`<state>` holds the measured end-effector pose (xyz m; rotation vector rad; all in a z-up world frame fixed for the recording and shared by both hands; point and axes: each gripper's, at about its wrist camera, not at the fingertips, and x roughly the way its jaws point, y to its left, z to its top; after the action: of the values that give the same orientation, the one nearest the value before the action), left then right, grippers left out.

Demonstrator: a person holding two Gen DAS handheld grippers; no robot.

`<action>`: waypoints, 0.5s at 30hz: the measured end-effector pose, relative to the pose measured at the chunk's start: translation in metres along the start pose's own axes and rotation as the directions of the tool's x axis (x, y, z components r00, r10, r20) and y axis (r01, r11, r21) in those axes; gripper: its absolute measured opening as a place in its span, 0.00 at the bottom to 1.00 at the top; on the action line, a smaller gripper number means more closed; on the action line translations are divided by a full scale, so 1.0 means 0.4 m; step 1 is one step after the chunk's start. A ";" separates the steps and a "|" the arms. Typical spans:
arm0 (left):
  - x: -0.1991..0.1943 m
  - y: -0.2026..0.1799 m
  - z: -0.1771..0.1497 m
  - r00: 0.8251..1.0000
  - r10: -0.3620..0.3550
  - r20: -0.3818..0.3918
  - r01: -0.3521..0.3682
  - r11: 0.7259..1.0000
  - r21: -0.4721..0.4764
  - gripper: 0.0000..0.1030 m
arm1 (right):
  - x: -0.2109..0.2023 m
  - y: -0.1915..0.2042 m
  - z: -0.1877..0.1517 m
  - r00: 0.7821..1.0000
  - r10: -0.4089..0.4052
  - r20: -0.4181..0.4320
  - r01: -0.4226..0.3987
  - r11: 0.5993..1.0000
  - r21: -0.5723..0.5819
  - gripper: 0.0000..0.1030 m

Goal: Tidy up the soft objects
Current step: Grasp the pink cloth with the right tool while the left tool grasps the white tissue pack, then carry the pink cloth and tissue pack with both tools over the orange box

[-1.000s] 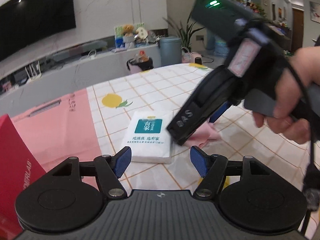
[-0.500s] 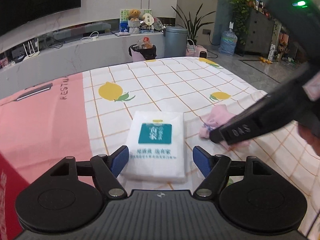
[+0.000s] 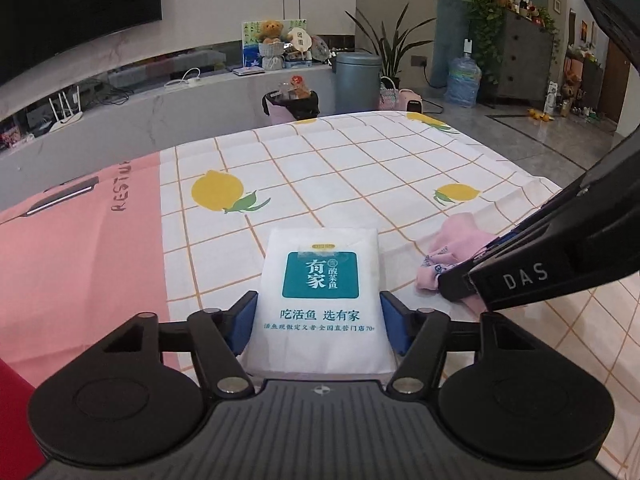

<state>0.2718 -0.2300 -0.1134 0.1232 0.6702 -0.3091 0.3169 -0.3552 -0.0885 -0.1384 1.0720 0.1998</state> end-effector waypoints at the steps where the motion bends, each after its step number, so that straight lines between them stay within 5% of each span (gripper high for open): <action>1: -0.001 -0.002 0.001 1.000 0.000 -0.002 0.000 1.000 0.003 0.69 | 0.000 0.002 -0.001 1.000 -0.002 0.001 0.002 1.000 -0.003 0.15; 6: -0.012 -0.006 0.010 1.000 0.017 -0.017 -0.017 1.000 -0.003 0.69 | -0.001 -0.004 -0.001 1.000 0.002 0.005 -0.002 1.000 0.024 0.15; 11: -0.062 -0.004 0.037 1.000 0.014 0.002 -0.014 1.000 -0.019 0.69 | -0.008 -0.052 0.005 0.995 0.096 -0.004 -0.094 0.977 0.191 0.11; 15: -0.119 -0.006 0.072 0.999 0.012 0.041 -0.012 1.000 -0.015 0.69 | -0.042 -0.042 0.012 0.998 0.063 0.020 -0.065 0.975 0.213 0.11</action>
<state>0.2528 -0.2267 -0.0609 0.1067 0.6302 -0.2947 0.3172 -0.3722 -0.0712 0.0909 1.0788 0.1421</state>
